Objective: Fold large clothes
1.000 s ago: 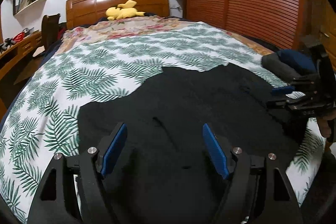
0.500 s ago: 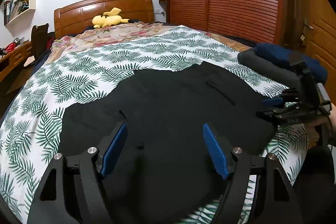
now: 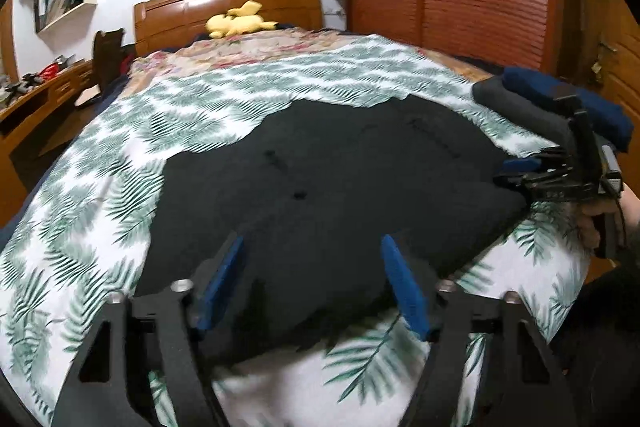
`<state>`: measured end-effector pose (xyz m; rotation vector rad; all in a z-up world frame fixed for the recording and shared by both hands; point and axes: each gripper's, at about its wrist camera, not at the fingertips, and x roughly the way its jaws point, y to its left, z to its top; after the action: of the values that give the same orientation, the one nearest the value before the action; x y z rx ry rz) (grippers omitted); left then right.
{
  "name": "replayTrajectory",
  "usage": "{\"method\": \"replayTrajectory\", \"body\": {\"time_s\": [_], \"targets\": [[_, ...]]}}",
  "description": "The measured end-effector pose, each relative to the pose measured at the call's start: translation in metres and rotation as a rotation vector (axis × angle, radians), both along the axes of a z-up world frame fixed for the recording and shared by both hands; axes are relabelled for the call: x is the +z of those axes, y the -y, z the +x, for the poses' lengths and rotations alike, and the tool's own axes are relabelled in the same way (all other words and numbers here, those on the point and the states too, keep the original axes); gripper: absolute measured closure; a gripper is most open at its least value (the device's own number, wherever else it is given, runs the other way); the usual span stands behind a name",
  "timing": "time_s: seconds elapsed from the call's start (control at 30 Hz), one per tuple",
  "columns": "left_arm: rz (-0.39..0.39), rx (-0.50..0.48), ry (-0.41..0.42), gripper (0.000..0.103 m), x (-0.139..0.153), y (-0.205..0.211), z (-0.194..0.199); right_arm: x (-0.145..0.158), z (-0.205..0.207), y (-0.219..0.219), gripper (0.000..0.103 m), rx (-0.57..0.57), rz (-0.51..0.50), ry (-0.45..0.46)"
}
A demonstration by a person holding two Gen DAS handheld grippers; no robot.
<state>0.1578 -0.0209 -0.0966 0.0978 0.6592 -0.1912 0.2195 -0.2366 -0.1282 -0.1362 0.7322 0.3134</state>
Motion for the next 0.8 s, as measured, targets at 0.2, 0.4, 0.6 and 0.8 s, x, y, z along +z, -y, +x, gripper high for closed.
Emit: {"method": "replayTrajectory", "body": {"time_s": [0.2, 0.4, 0.6, 0.8], "targets": [[-0.007, 0.131, -0.036, 0.046, -0.005, -0.033, -0.013, 0.005, 0.005, -0.002, 0.056, 0.035, -0.045, -0.048], [0.004, 0.239, -0.105, 0.046, -0.016, -0.058, -0.007, 0.014, -0.002, -0.003, 0.056, 0.023, -0.052, -0.039], [0.0, 0.286, -0.144, 0.046, -0.025, -0.068, -0.002, 0.027, -0.011, -0.008, 0.056, 0.04, -0.026, -0.002], [-0.018, 0.323, -0.185, 0.046, -0.037, -0.077, -0.004, 0.034, -0.022, -0.022, 0.056, 0.114, 0.014, 0.024]]}}
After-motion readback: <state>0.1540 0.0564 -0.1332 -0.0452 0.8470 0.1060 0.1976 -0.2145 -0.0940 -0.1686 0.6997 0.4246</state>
